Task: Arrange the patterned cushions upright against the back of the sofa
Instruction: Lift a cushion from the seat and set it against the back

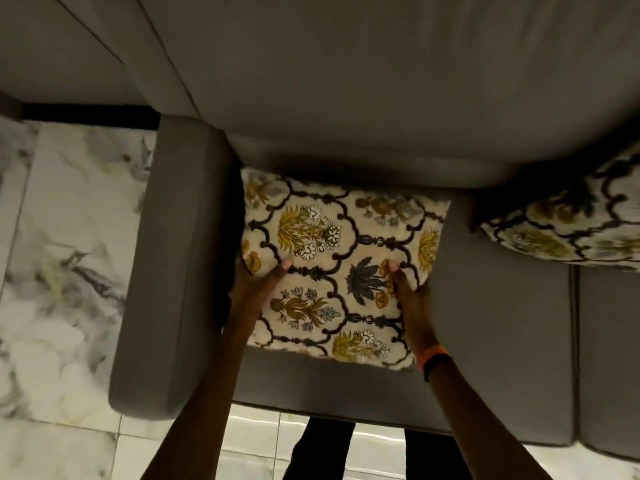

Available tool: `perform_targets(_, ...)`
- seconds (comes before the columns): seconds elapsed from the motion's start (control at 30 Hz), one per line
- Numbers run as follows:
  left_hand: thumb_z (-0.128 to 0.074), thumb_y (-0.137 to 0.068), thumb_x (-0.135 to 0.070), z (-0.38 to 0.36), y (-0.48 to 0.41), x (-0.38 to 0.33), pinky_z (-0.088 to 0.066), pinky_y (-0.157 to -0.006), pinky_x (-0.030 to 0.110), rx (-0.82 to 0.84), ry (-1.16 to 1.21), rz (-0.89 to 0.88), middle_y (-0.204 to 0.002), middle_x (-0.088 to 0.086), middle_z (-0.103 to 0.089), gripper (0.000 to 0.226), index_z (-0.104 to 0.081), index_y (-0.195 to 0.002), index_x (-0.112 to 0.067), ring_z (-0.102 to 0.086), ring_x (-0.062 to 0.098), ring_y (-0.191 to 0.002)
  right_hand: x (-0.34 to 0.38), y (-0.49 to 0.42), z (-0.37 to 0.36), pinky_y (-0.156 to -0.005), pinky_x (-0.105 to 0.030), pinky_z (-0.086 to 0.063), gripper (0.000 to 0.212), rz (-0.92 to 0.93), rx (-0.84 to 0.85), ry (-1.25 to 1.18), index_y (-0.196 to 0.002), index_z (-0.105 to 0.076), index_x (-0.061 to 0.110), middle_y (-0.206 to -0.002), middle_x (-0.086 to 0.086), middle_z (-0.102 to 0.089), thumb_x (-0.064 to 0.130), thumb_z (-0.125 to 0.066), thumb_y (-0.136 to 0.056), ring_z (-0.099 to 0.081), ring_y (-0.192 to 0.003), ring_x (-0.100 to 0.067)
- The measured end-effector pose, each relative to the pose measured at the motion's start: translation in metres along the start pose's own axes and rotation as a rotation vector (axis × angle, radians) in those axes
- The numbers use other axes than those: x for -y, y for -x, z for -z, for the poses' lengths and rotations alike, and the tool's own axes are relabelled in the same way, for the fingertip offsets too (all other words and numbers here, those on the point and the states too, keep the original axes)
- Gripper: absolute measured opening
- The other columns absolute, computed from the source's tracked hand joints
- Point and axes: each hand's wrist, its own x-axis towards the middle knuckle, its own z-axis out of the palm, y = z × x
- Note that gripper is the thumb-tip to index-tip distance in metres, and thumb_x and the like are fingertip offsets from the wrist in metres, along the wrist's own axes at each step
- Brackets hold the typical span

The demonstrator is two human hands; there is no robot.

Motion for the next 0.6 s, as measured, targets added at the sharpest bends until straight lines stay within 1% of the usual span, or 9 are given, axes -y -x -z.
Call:
perform_targets(0.07,-0.087,-0.043,-0.058,0.015,-0.005,-0.025,-0.049,-0.108,0.04,-0.083,0.038,-0.144,-0.142,-0.001,-0.053,0.125,-0.032,-0.149,-0.022,-0.056,0.005,-0.125,0.039,0.006,-0.015,-0.114,-0.047,-0.053,0.076,0.082,0.007,0.009,-0.151,-0.054,0.024,-0.148,0.0,-0.067,0.049,-0.081,-0.084,-0.063,-0.138,-0.02)
perform_targets(0.13,-0.082,-0.047,-0.043,0.03,-0.022,-0.049,-0.049,-0.098,0.011,-0.114,0.054,-0.346,-0.133,-0.005,-0.053,0.113,-0.036,-0.143,-0.006,-0.056,-0.02,-0.112,0.06,-0.004,-0.025,-0.101,-0.035,-0.062,0.07,0.129,0.068,0.02,-0.145,-0.057,0.015,-0.129,0.008,-0.076,0.036,-0.08,-0.082,-0.073,-0.122,-0.011)
perform_targets(0.17,-0.082,-0.048,-0.041,0.037,-0.034,-0.057,-0.047,-0.096,0.005,-0.111,0.016,-0.403,-0.134,-0.005,-0.051,0.115,-0.034,-0.144,0.0,-0.052,-0.025,-0.112,0.066,-0.013,-0.032,-0.094,-0.029,-0.064,0.067,0.163,0.138,0.055,-0.143,-0.056,0.008,-0.119,0.012,-0.079,0.027,-0.081,-0.084,-0.075,-0.114,-0.006)
perform_targets(0.23,-0.088,-0.048,-0.05,0.046,-0.057,-0.066,-0.044,-0.11,0.017,-0.049,-0.037,-0.411,-0.147,-0.005,-0.044,0.129,-0.025,-0.15,-0.003,-0.047,-0.014,-0.129,0.072,-0.038,-0.05,-0.088,-0.021,-0.063,0.07,0.199,0.206,0.15,-0.145,-0.05,-0.004,-0.117,0.005,-0.078,0.01,-0.085,-0.087,-0.076,-0.108,-0.002)
perform_targets(0.3,-0.09,-0.043,-0.059,0.046,-0.072,-0.067,-0.033,-0.121,0.036,0.021,-0.094,-0.329,-0.161,0.001,-0.031,0.143,-0.015,-0.155,-0.012,-0.036,0.01,-0.145,0.071,-0.064,-0.064,-0.095,-0.026,-0.063,0.089,0.179,0.265,0.201,-0.153,-0.044,-0.003,-0.132,-0.009,-0.072,0.018,-0.092,-0.08,-0.074,-0.119,-0.009)
perform_targets(0.37,-0.091,-0.044,-0.052,0.04,-0.08,-0.066,-0.027,-0.122,0.036,0.066,-0.126,-0.293,-0.164,0.006,-0.024,0.144,-0.01,-0.157,-0.014,-0.03,0.016,-0.147,0.068,-0.08,-0.07,-0.105,-0.032,-0.059,0.113,0.171,0.323,0.209,-0.159,-0.039,0.005,-0.152,-0.015,-0.06,0.042,-0.097,-0.069,-0.067,-0.133,-0.017)
perform_targets(0.4,-0.092,-0.045,-0.05,0.038,-0.086,-0.062,-0.027,-0.123,0.037,0.071,-0.119,-0.284,-0.164,0.006,-0.024,0.143,-0.01,-0.157,-0.015,-0.03,0.017,-0.147,0.065,-0.086,-0.071,-0.106,-0.03,-0.058,0.116,0.164,0.343,0.205,-0.159,-0.038,0.007,-0.156,-0.015,-0.057,0.044,-0.097,-0.067,-0.065,-0.134,-0.013)
perform_targets(0.5,-0.093,-0.05,-0.05,0.029,-0.09,-0.059,-0.028,-0.122,0.034,0.065,-0.069,-0.231,-0.163,0.002,-0.026,0.14,-0.007,-0.157,-0.02,-0.032,0.015,-0.146,0.061,-0.09,-0.072,-0.113,-0.039,-0.055,0.106,0.161,0.283,0.223,-0.159,-0.039,0.01,-0.156,-0.012,-0.058,0.036,-0.092,-0.071,-0.062,-0.139,-0.016)
perform_targets(0.6,-0.088,-0.061,-0.047,0.016,-0.082,-0.044,-0.024,-0.117,0.031,0.014,-0.048,-0.168,-0.165,0.002,-0.018,0.133,0.001,-0.156,-0.024,-0.025,0.012,-0.144,0.051,-0.084,-0.07,-0.118,-0.049,-0.051,0.106,0.203,0.24,0.265,-0.16,-0.035,0.016,-0.157,-0.008,-0.056,0.045,-0.091,-0.075,-0.057,-0.144,-0.023)
